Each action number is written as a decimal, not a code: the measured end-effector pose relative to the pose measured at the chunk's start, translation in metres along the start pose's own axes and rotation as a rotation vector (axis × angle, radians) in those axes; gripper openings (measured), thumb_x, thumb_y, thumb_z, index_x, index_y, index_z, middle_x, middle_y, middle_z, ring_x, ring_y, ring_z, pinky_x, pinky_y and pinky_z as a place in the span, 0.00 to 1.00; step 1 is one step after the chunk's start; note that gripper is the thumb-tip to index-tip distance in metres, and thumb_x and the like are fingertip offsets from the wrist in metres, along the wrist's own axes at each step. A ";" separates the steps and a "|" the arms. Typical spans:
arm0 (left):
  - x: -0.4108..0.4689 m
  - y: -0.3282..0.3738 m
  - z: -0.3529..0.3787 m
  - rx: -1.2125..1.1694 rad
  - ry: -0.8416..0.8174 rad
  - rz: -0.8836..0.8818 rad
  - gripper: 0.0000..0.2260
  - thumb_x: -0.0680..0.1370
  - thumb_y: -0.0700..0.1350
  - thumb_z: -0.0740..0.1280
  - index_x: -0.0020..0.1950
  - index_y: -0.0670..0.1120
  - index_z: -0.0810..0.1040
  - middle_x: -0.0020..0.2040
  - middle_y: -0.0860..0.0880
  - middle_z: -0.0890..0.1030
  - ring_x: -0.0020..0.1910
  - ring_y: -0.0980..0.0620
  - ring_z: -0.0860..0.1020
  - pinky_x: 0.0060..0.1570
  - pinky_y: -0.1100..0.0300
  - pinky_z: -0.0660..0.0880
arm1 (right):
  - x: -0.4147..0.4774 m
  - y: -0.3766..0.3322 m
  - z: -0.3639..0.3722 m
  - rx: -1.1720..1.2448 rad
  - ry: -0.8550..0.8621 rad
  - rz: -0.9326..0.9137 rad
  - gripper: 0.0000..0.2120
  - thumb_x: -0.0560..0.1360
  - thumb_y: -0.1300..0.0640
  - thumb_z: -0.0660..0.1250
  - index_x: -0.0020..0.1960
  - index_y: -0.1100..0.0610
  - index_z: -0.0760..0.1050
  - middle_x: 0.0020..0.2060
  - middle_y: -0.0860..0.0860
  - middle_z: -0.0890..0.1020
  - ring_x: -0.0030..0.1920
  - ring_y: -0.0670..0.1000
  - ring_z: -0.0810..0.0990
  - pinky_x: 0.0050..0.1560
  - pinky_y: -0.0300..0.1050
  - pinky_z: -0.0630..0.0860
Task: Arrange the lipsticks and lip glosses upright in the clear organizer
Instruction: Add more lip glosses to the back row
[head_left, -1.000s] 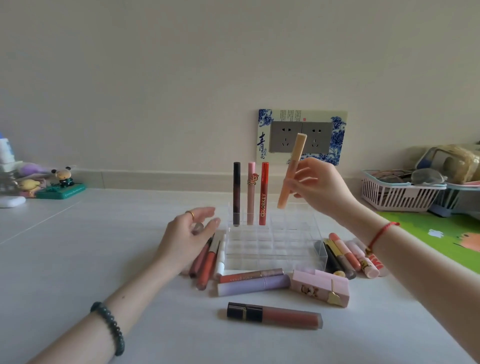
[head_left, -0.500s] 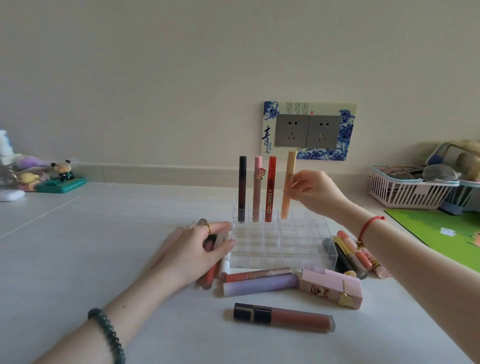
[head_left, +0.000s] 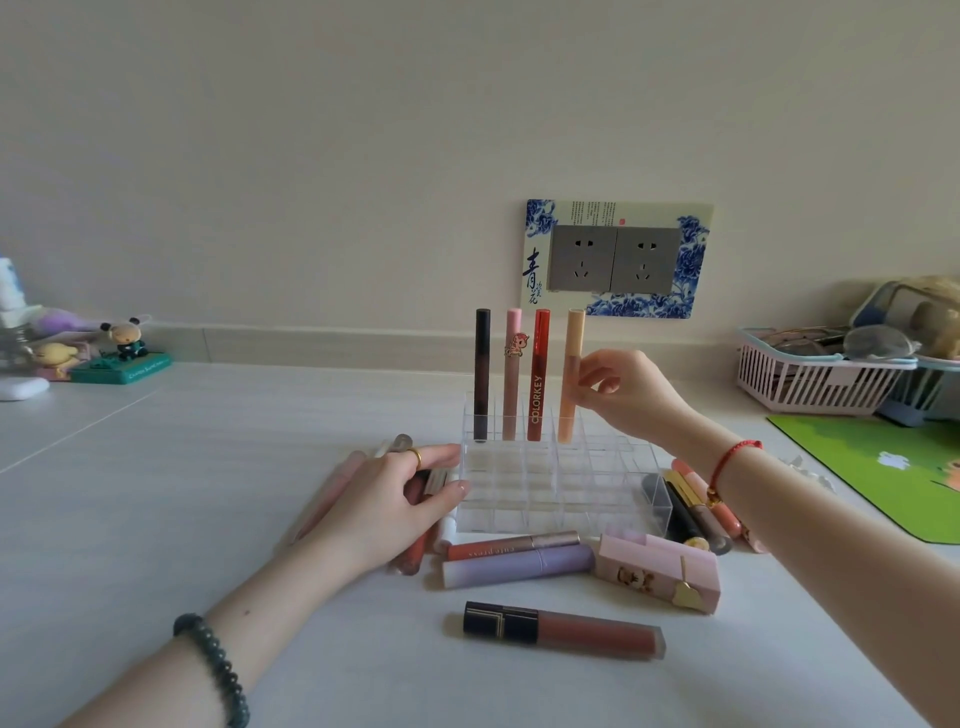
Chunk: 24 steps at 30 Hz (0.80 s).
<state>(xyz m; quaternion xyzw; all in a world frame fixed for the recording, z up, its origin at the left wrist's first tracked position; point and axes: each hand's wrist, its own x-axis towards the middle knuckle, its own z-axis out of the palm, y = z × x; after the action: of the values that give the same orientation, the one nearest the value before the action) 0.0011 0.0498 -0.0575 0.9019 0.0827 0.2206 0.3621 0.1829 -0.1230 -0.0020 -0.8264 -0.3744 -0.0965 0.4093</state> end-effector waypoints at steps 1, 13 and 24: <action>-0.001 0.001 0.000 -0.007 -0.011 -0.011 0.17 0.74 0.53 0.65 0.63 0.54 0.73 0.23 0.47 0.79 0.26 0.58 0.79 0.33 0.76 0.70 | 0.000 0.000 0.000 -0.001 0.002 0.000 0.07 0.70 0.60 0.69 0.48 0.59 0.78 0.40 0.49 0.80 0.39 0.45 0.77 0.38 0.33 0.70; -0.002 0.001 0.000 -0.026 -0.032 -0.006 0.16 0.75 0.54 0.65 0.62 0.55 0.73 0.17 0.50 0.73 0.22 0.55 0.77 0.31 0.64 0.76 | -0.001 0.001 -0.001 -0.011 -0.004 0.006 0.08 0.69 0.60 0.69 0.48 0.59 0.78 0.40 0.50 0.80 0.38 0.46 0.77 0.41 0.37 0.72; 0.010 -0.016 -0.009 -0.100 0.172 0.054 0.15 0.77 0.52 0.61 0.61 0.49 0.77 0.58 0.54 0.80 0.60 0.59 0.75 0.60 0.65 0.68 | -0.006 -0.003 -0.009 -0.080 -0.020 0.007 0.13 0.69 0.59 0.70 0.53 0.59 0.77 0.43 0.51 0.80 0.38 0.44 0.75 0.42 0.39 0.71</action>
<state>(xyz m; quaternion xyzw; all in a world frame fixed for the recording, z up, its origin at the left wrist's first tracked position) 0.0064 0.0698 -0.0592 0.8623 0.0781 0.3105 0.3922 0.1779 -0.1312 0.0031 -0.8445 -0.3714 -0.1015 0.3724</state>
